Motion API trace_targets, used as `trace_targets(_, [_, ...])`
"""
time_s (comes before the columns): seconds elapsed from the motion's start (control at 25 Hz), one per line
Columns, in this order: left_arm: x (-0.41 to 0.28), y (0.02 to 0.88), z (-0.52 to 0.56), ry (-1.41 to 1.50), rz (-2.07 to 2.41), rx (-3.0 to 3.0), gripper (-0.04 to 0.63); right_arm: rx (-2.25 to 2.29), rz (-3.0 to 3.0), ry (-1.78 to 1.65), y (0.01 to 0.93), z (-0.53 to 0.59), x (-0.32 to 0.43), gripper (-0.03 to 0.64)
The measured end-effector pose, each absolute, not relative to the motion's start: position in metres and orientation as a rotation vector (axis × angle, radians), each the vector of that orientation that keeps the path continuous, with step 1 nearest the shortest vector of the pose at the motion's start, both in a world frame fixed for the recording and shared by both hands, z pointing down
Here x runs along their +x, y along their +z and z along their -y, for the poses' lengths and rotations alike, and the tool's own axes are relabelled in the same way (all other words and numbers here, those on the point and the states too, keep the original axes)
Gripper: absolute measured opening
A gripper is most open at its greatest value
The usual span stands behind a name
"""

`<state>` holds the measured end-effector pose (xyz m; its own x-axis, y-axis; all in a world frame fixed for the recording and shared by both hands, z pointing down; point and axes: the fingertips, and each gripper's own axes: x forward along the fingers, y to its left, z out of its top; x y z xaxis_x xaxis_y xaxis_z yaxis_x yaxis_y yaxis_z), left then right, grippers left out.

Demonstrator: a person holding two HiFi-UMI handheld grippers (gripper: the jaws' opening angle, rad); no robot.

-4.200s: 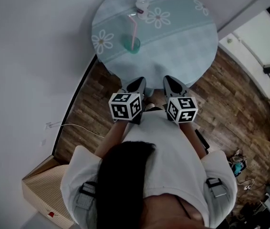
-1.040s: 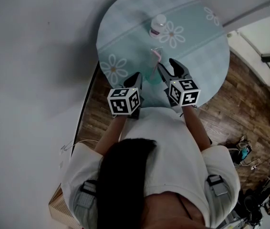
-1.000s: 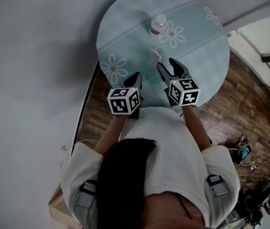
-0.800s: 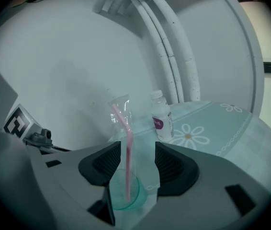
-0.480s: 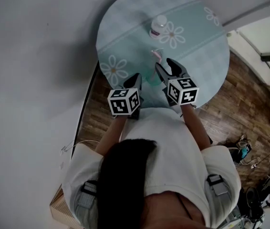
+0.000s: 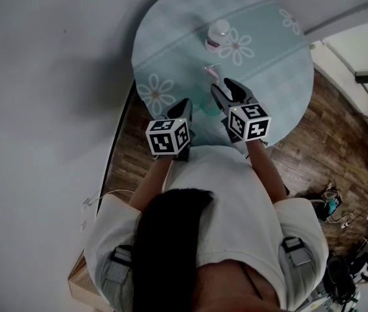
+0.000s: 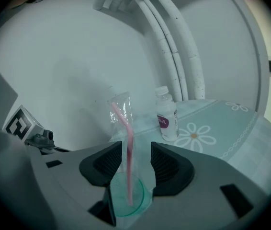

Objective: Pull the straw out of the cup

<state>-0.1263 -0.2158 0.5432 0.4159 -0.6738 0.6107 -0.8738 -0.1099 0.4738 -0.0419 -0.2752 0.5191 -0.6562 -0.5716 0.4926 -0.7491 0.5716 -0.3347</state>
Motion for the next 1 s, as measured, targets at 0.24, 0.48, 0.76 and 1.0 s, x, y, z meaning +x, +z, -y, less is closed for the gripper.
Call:
trace_targets(0.24, [-0.132,0.545,0.214,0.305,1.33,1.842,0.009,1.052,2.507,0.745,0.519,0.272,-0.049,0.114])
trace_targets(0.48, [-0.136,0.544,0.213,0.306,1.333,1.845,0.009,1.079,2.5,0.737,0.517,0.272,-0.048,0.075])
trace_targets(0.76, [-0.14,0.546,0.212,0.311,1.333,1.846,0.009,1.103,2.498,0.73,0.517,0.27,-0.048,0.058])
trace_targets(1.0, [-0.142,0.546,0.212,0.315,1.335,1.85,0.009,1.104,2.511,0.744,0.515,0.269,-0.048,0.055])
